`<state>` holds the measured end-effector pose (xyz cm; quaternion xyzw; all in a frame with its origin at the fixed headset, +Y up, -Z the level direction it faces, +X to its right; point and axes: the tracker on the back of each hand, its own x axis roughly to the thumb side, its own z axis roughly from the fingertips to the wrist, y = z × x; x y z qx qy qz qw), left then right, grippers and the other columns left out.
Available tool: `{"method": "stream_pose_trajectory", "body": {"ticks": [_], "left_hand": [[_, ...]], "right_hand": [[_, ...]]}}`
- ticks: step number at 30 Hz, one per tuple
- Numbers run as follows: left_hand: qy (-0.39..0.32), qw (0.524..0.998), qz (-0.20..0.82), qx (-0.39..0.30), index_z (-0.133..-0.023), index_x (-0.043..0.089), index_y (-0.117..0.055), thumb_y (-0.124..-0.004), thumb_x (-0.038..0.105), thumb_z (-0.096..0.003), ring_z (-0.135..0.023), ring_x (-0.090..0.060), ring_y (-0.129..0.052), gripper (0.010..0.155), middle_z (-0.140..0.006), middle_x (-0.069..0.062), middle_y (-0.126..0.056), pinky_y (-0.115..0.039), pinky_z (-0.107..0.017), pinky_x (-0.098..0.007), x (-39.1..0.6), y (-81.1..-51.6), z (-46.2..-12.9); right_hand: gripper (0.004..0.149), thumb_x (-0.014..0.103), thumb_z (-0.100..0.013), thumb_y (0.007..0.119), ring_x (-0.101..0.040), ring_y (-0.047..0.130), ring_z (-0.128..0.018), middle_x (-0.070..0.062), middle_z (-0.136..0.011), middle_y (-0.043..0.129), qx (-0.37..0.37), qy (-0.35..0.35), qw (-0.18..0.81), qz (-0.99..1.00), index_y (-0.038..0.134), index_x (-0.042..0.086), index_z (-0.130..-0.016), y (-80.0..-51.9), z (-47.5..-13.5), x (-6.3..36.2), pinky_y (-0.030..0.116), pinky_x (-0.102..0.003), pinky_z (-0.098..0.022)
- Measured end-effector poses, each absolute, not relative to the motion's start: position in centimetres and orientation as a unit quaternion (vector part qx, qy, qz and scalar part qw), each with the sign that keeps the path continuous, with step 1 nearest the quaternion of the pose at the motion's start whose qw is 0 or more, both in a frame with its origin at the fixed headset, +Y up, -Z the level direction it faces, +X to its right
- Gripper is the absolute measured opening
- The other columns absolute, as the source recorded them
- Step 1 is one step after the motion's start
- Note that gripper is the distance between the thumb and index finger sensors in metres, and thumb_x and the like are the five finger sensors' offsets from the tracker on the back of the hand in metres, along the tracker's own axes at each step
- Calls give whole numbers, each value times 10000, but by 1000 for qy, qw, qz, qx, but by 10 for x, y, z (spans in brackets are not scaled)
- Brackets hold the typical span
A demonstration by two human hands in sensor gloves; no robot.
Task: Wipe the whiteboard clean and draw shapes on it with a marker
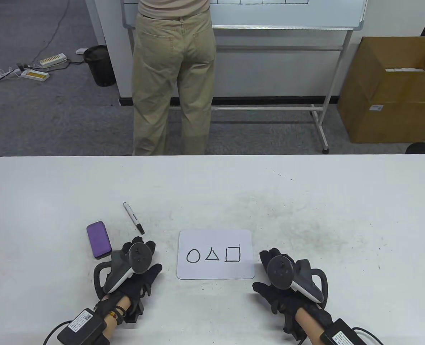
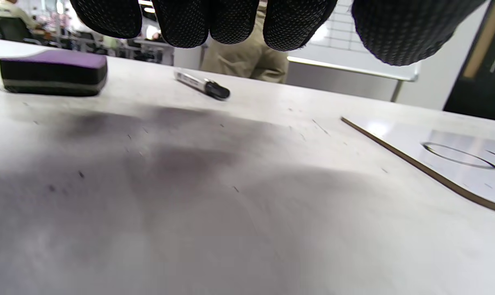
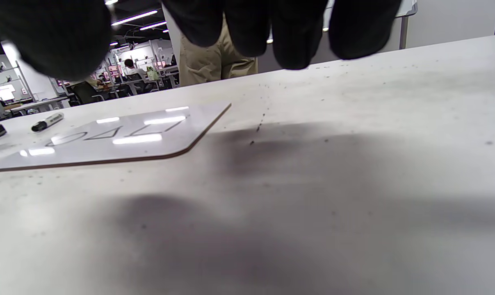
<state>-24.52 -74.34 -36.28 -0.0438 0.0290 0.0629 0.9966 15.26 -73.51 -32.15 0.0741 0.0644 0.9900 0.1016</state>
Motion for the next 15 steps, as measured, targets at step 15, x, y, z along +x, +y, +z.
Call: {"method": "stream_pose_trajectory", "body": {"ticks": [15], "left_hand": [[271, 962, 14, -36, -1073, 323, -481, -711, 598, -373, -1111, -380, -502, 787, -1196, -97, -379, -548, -768, -618, -324, -739, -415]], "right_hand": [[887, 618, -345, 758, -398, 617, -1062, -108, -1142, 491, 86, 64, 113, 988, 452, 224, -1078, -733, -322, 153, 596, -582, -715]]}}
